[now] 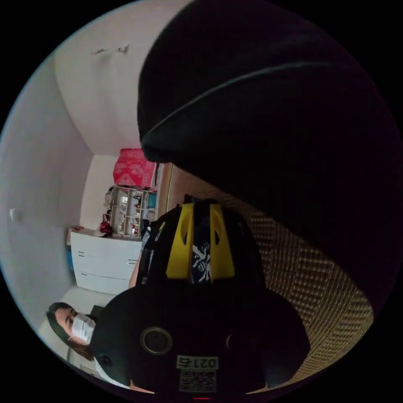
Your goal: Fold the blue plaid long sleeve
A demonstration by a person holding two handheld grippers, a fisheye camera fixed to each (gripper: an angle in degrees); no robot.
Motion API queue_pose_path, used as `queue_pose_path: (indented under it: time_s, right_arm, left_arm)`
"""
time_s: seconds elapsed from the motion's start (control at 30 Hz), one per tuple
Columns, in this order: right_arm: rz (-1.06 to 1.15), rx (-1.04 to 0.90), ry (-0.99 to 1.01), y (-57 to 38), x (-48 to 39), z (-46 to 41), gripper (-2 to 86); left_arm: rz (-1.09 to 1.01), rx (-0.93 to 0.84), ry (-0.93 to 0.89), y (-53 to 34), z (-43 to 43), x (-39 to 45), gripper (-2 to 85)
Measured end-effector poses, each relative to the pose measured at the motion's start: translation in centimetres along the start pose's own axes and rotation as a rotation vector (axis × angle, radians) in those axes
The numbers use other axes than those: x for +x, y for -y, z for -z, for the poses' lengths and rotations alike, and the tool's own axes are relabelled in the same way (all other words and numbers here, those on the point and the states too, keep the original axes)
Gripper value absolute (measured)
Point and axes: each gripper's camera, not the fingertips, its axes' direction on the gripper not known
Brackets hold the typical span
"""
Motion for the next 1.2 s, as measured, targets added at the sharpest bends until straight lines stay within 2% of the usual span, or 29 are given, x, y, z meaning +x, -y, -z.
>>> queue_pose_path:
  time_s: [0.17,0.23,0.4,0.63,0.77,0.8,0.87,1.03,1.2]
  right_arm:
    - [0.068,0.058,-0.028,-1.7,0.0,3.2,9.4]
    - [0.142,-0.009,-0.063,-3.0,-1.3,3.2,9.4]
    - [0.255,-0.142,-0.273,-8.3,-3.9,1.8,11.1]
    - [0.279,-0.284,-0.308,-15.7,-3.1,-1.2,13.0]
    - [0.316,-0.292,-0.372,-17.3,-2.9,-2.9,7.8]
    - [0.32,-0.309,-0.356,-17.3,-2.8,-3.3,6.6]
    - [0.29,-0.312,-0.327,-17.3,-2.2,-4.0,2.8]
    - [0.259,-0.272,-0.202,-19.5,-2.5,-1.6,0.9]
    - [0.229,-0.376,-0.089,-27.2,-2.6,-3.5,0.6]
  left_arm:
    - [-0.047,0.201,0.013,-1.1,3.7,-0.4,5.1]
    - [-0.128,0.167,0.036,-1.9,4.2,0.7,5.3]
    - [-0.38,-0.055,0.341,-8.1,0.5,5.5,10.1]
    - [-0.341,-0.124,0.309,-16.6,-2.7,5.0,15.3]
    - [-0.3,-0.094,0.377,-19.3,-4.2,4.1,6.9]
    - [-0.332,-0.117,0.392,-19.5,-4.9,4.2,2.6]
    - [-0.331,-0.141,0.373,-19.5,-5.5,4.2,0.7]
    - [-0.375,-0.201,0.345,-19.7,-5.4,5.2,-0.5]
    - [-0.436,-0.3,0.45,-20.2,-4.5,6.4,-0.6]
